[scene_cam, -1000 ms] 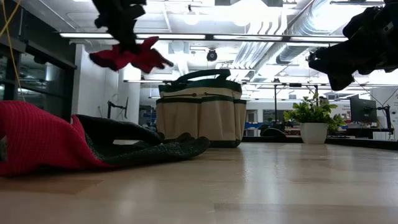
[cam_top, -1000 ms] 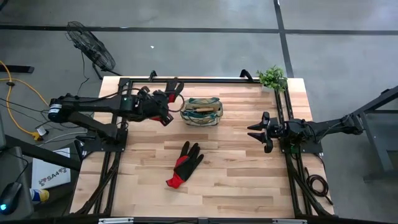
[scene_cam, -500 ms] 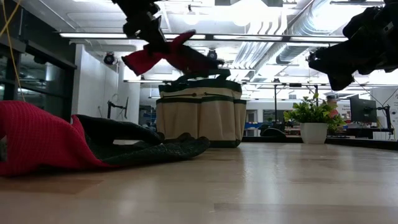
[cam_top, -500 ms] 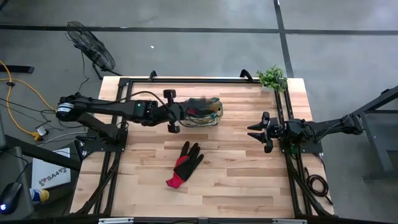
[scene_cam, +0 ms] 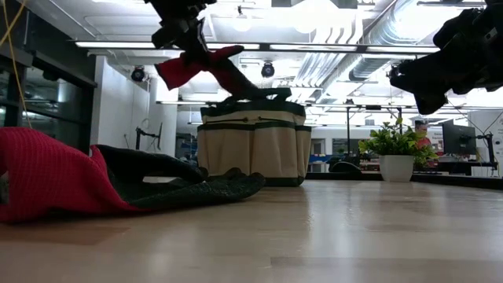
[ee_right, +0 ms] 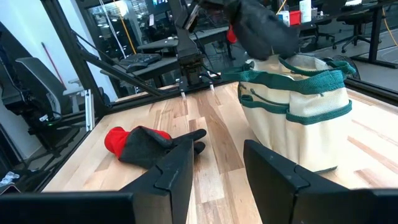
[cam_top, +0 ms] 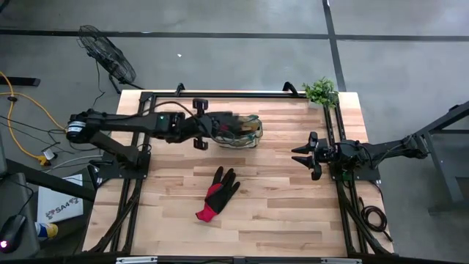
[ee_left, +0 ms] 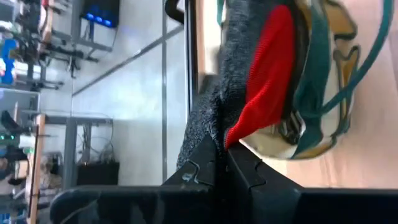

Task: Pick & Place Garden tools in Gardening bag
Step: Put the top red glove into the gardening bag

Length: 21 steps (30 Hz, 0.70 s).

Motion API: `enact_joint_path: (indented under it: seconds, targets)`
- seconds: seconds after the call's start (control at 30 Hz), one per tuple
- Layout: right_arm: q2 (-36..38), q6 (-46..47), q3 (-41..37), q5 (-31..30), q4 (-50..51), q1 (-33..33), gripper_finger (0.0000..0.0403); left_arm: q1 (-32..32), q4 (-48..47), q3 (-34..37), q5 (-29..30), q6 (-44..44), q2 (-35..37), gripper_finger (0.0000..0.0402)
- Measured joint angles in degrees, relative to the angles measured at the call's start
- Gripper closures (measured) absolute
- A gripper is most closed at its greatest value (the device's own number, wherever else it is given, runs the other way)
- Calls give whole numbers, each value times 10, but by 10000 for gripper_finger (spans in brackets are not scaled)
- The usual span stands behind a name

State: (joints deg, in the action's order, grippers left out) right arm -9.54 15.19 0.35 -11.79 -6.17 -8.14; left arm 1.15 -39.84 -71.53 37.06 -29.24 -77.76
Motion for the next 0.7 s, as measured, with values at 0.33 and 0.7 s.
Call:
enact_joint_path:
  seconds: [0.33, 0.7]
  targets:
    - [0, 0, 0, 0, 0, 0, 268, 8, -68, -21, -5, -5, 0, 400]
    - [0, 0, 0, 0, 0, 0, 268, 20, -48, -22, -3, -5, -23, 400]
